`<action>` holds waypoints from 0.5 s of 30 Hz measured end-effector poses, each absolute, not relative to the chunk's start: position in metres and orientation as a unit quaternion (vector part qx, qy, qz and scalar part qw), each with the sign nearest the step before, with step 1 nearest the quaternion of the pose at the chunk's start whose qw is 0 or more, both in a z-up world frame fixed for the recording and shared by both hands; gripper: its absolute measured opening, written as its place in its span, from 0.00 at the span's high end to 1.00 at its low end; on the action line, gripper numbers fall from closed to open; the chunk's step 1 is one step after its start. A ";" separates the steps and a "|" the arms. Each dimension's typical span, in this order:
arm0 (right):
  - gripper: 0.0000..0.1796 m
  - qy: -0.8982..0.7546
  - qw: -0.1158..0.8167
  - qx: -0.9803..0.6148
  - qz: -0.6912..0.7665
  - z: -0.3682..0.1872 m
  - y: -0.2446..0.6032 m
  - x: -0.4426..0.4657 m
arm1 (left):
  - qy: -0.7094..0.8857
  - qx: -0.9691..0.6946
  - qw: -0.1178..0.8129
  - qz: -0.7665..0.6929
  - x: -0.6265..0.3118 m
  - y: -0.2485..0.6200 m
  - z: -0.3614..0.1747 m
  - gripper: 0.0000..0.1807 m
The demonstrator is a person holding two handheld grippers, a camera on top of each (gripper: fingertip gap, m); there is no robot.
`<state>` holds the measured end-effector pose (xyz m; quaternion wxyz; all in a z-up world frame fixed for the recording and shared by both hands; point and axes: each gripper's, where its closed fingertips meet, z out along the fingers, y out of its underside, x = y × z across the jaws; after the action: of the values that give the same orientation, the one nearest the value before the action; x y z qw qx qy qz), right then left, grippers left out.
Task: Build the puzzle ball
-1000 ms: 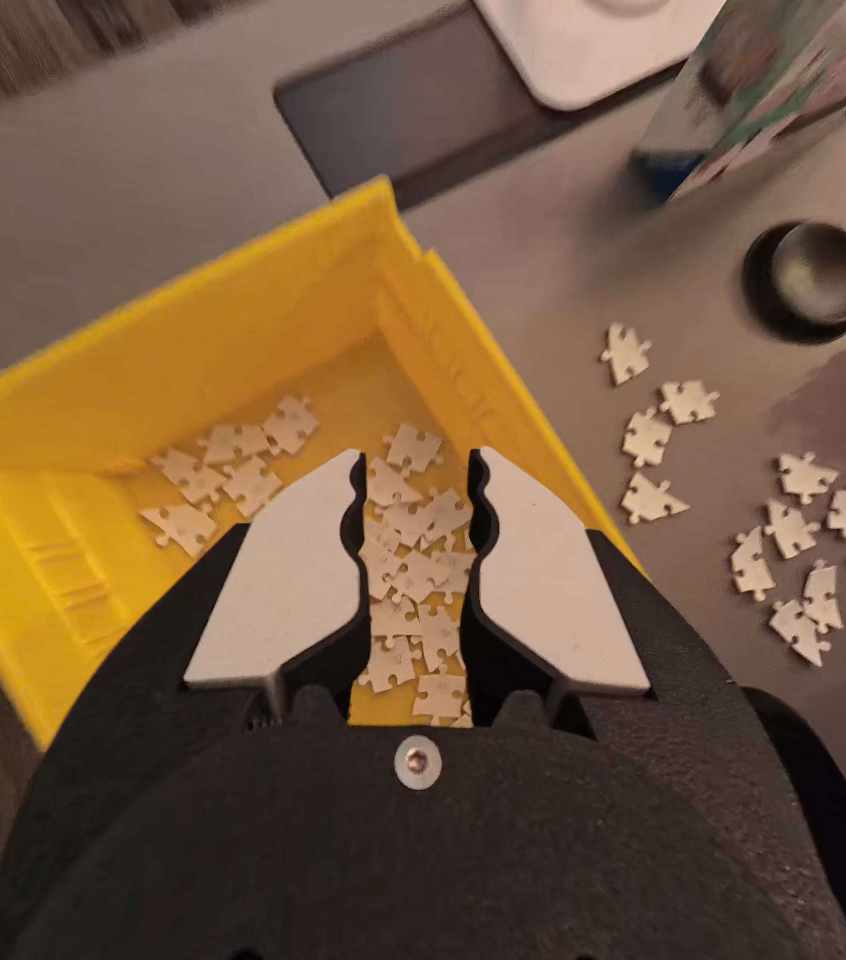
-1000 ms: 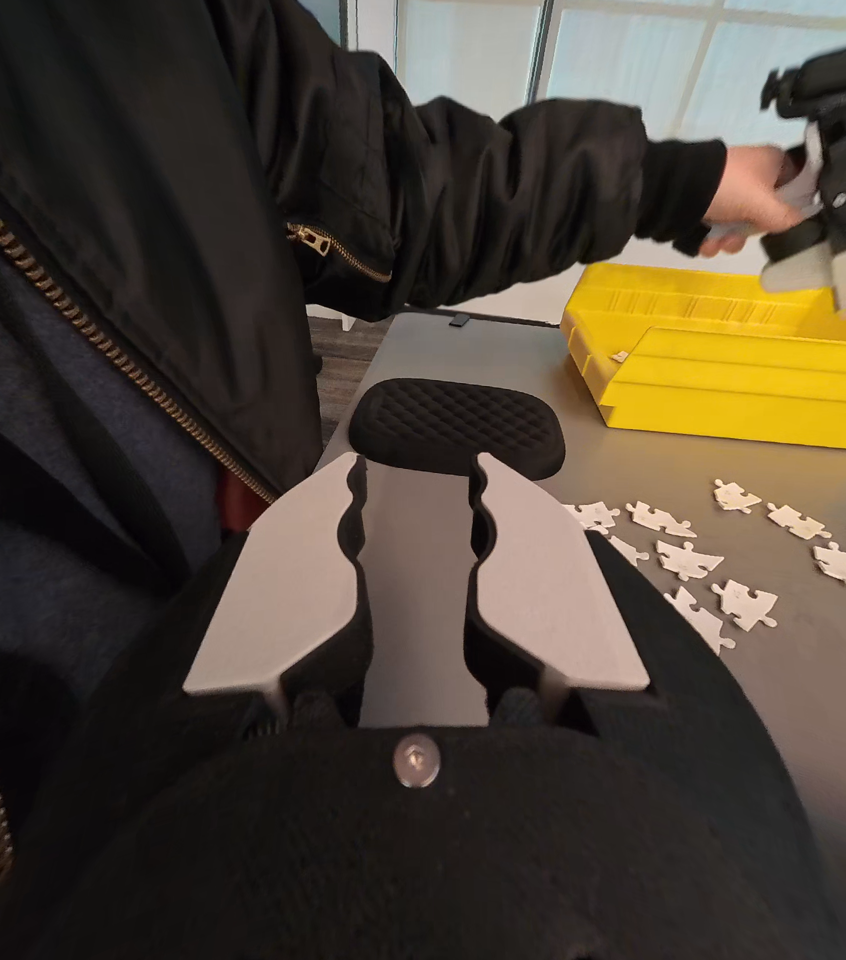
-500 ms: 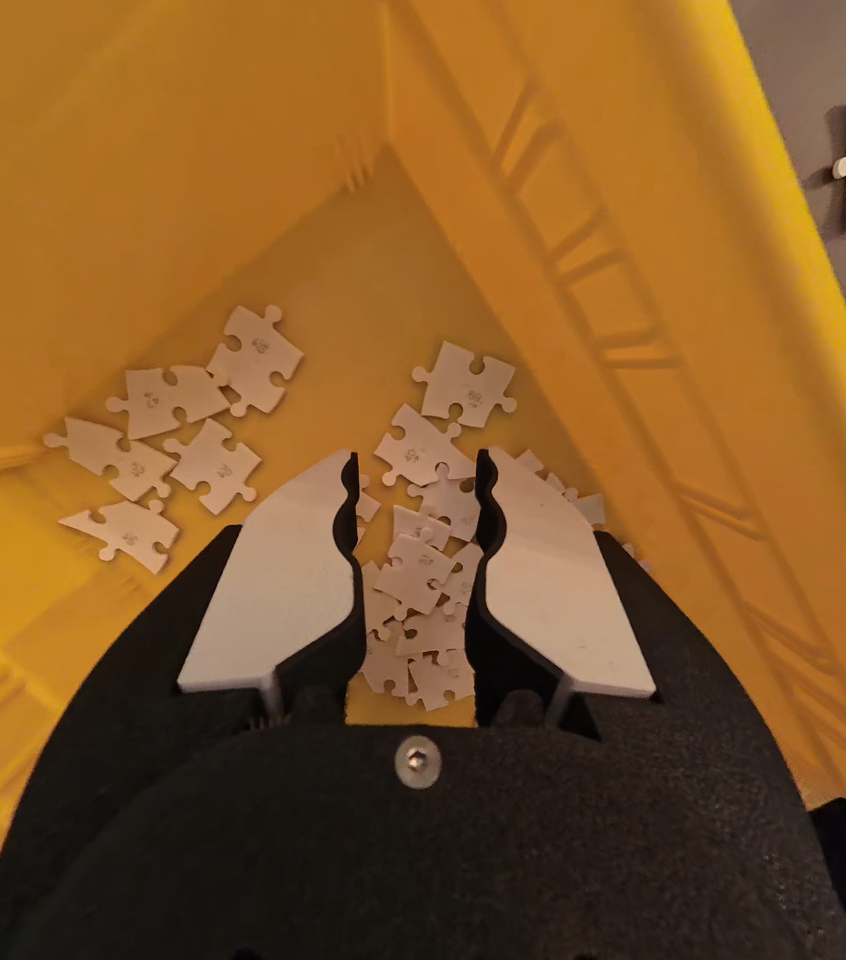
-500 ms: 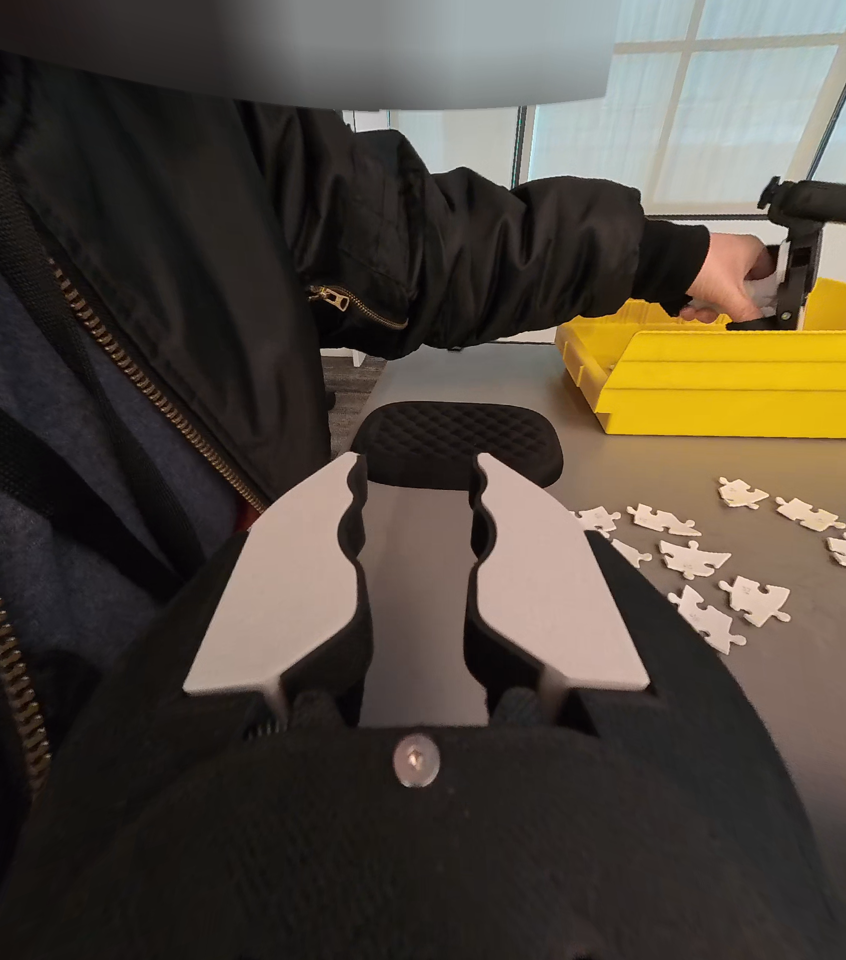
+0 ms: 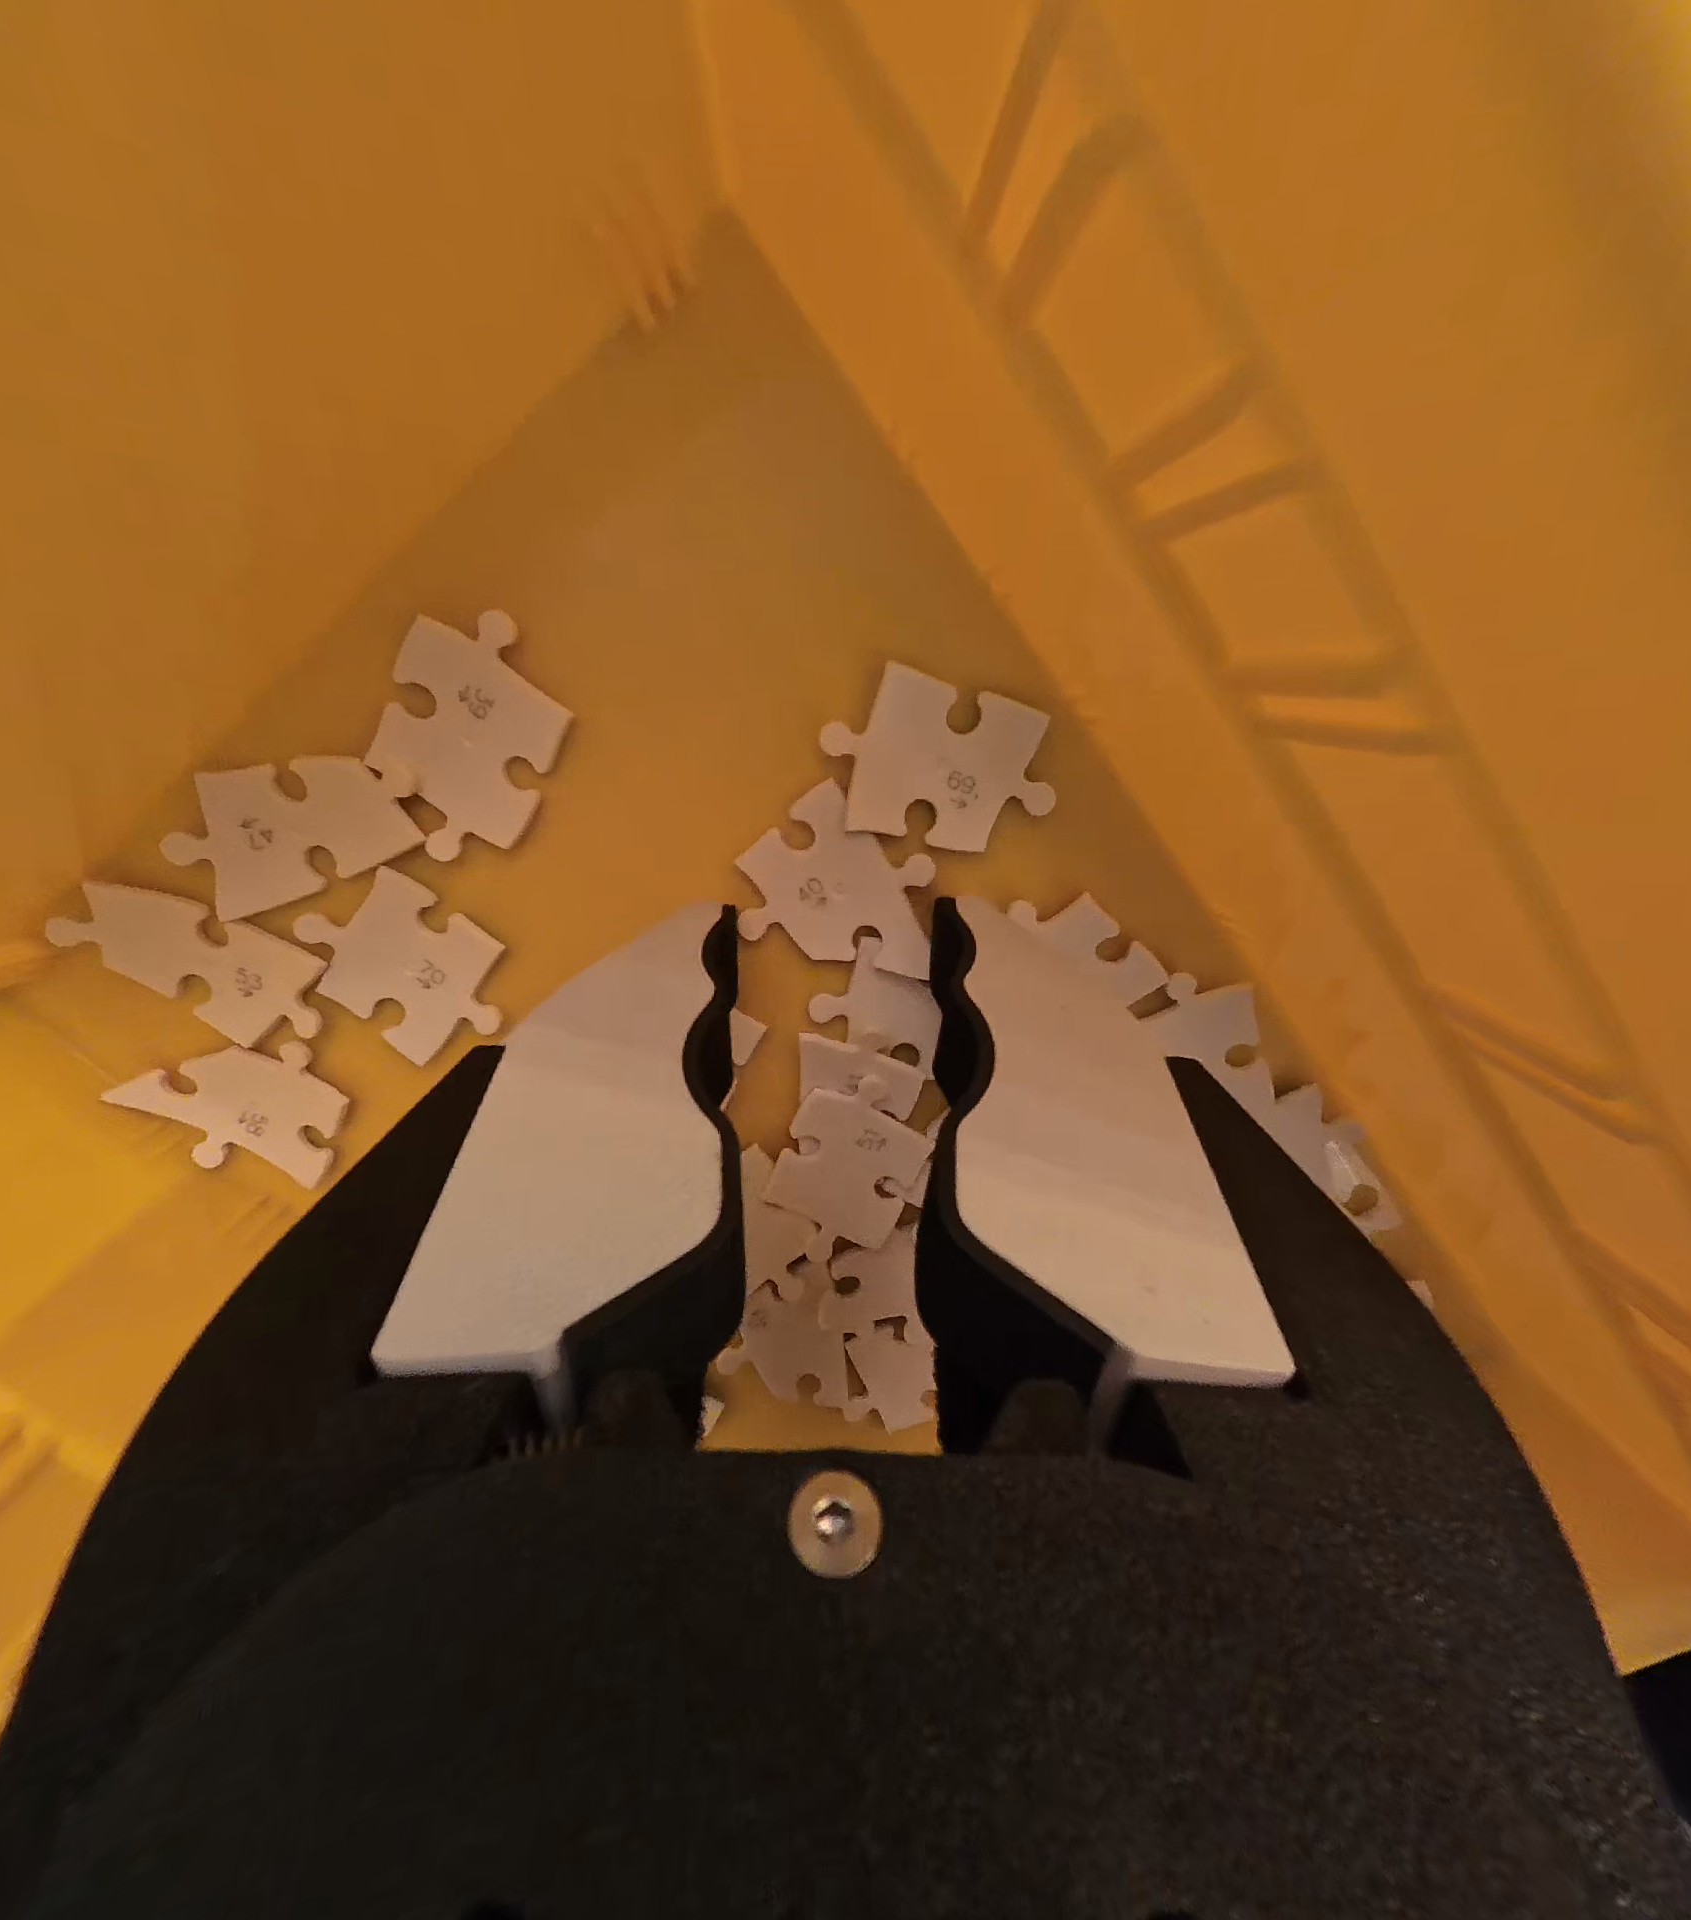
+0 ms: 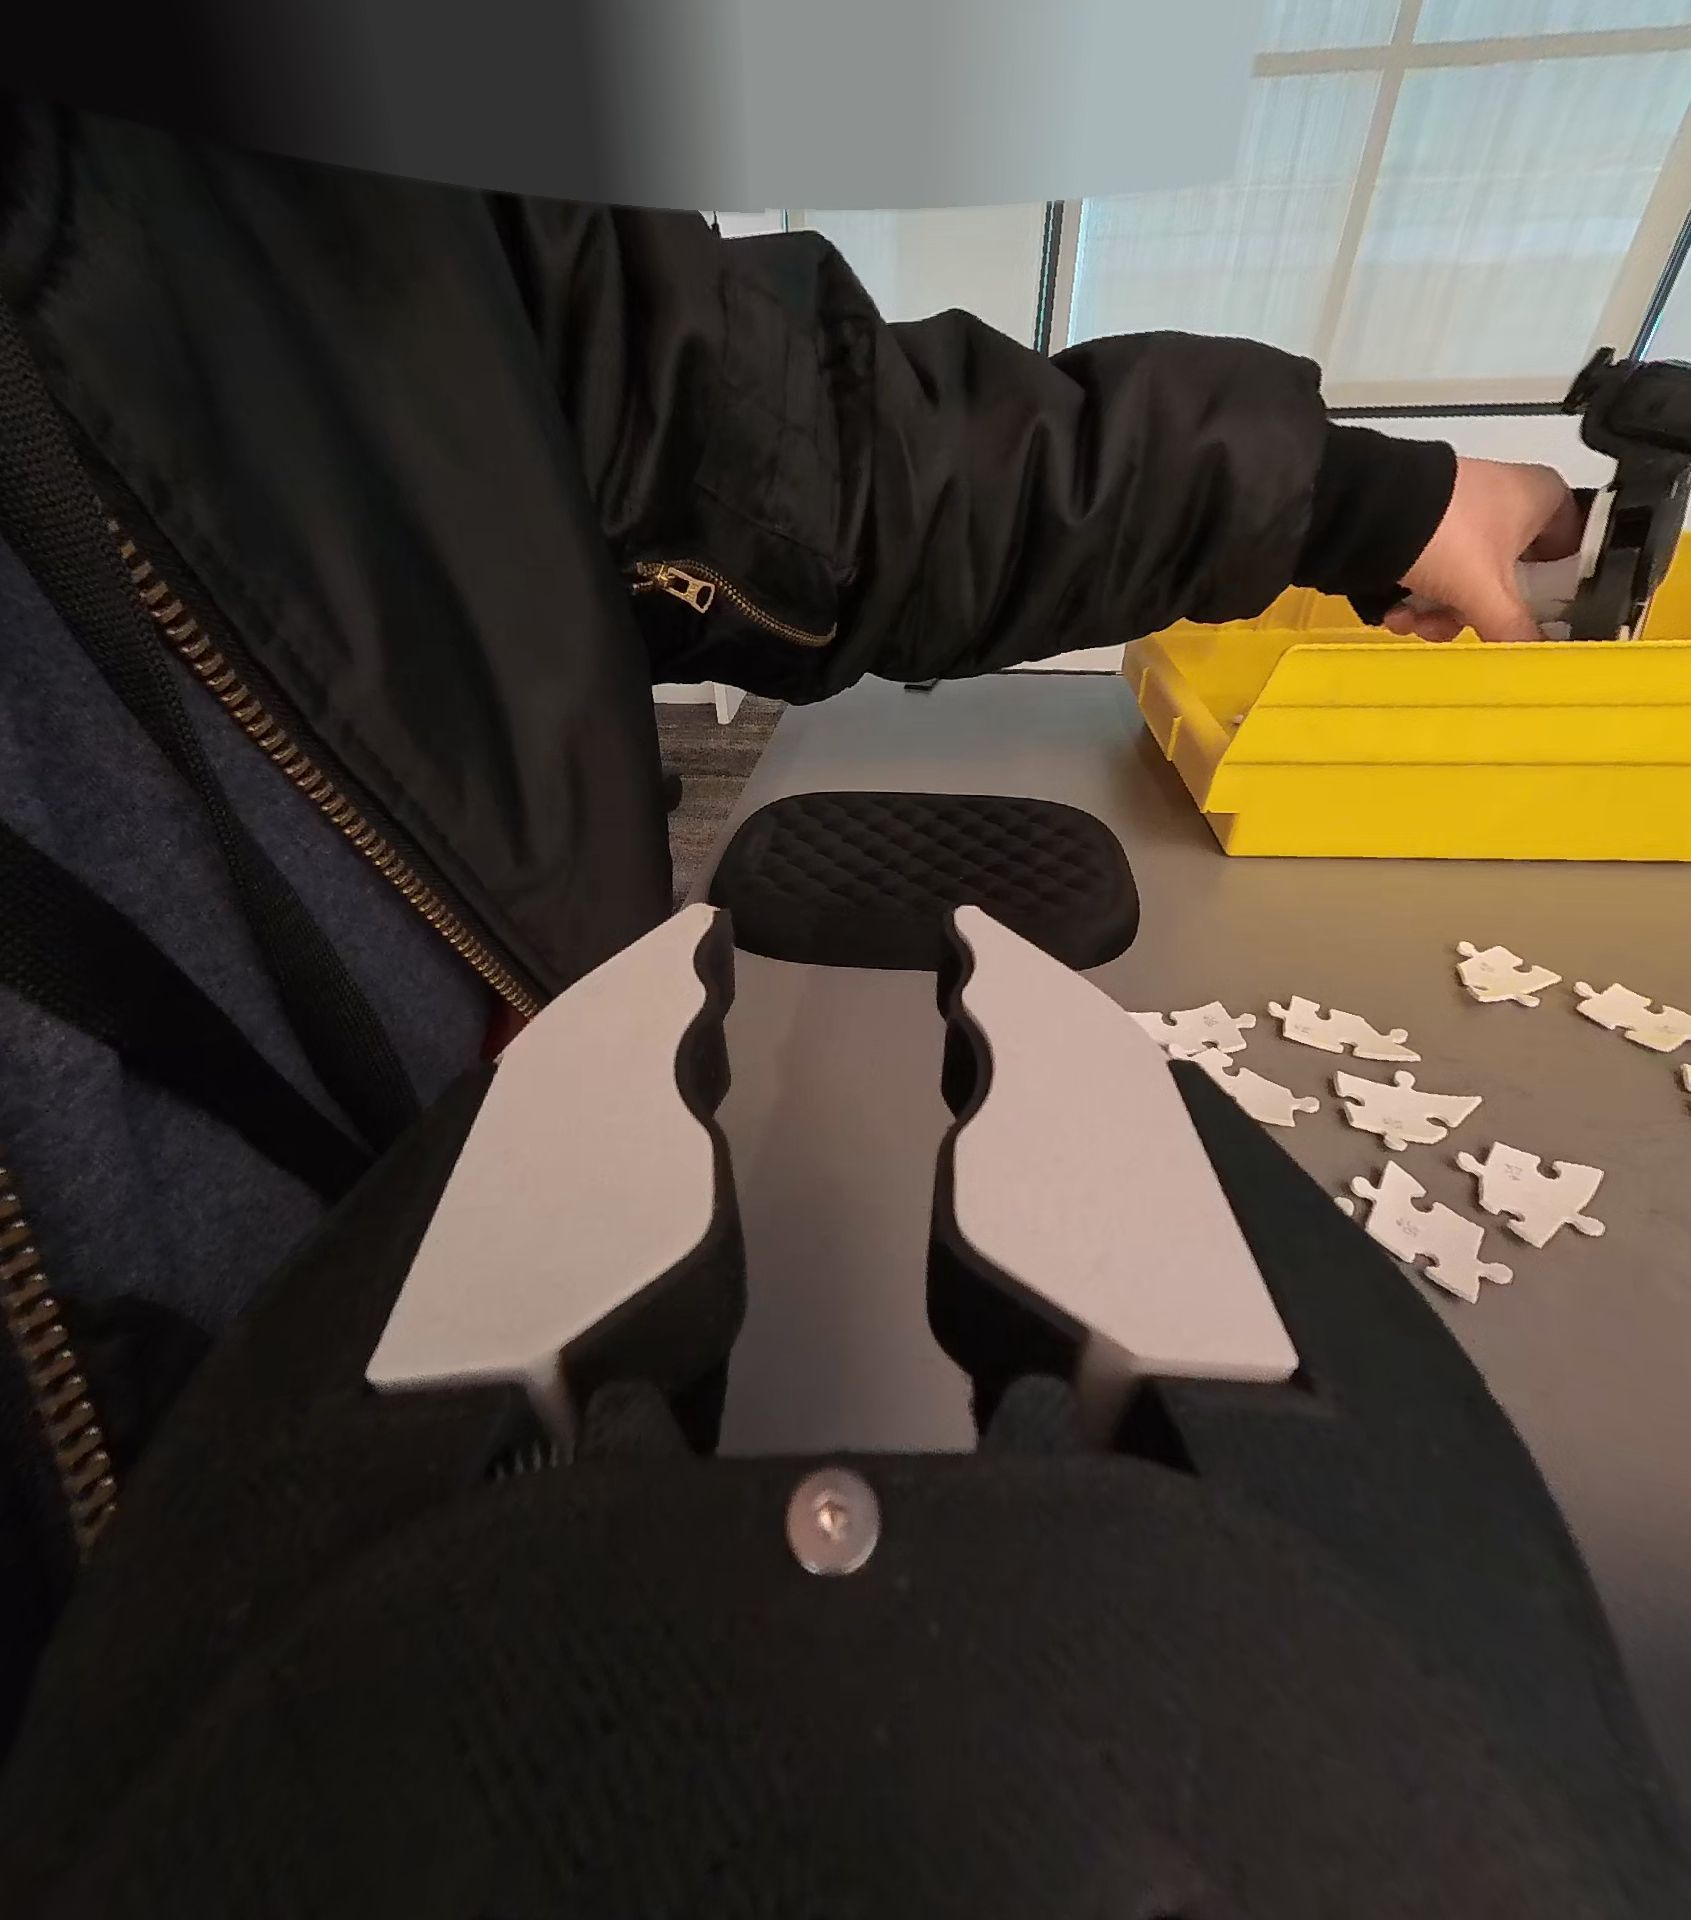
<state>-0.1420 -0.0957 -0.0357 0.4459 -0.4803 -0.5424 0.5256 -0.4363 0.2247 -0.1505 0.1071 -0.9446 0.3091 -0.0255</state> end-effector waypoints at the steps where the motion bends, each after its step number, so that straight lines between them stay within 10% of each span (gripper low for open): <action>1: 0.79 -0.543 0.446 -0.480 0.525 -0.036 -0.096 -0.142 | 0.309 -0.945 0.107 -0.026 -0.436 0.225 -0.150 0.81; 15: 0.79 -0.547 0.449 -0.473 0.525 -0.032 -0.101 -0.141 | 0.253 -0.930 0.267 -0.017 -0.439 0.235 -0.057 0.82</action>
<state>-0.1414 -0.1006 -0.0323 0.4493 -0.4728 -0.5469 0.5249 -0.4395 0.2348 -0.0569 0.2673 -0.9297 0.2530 -0.0169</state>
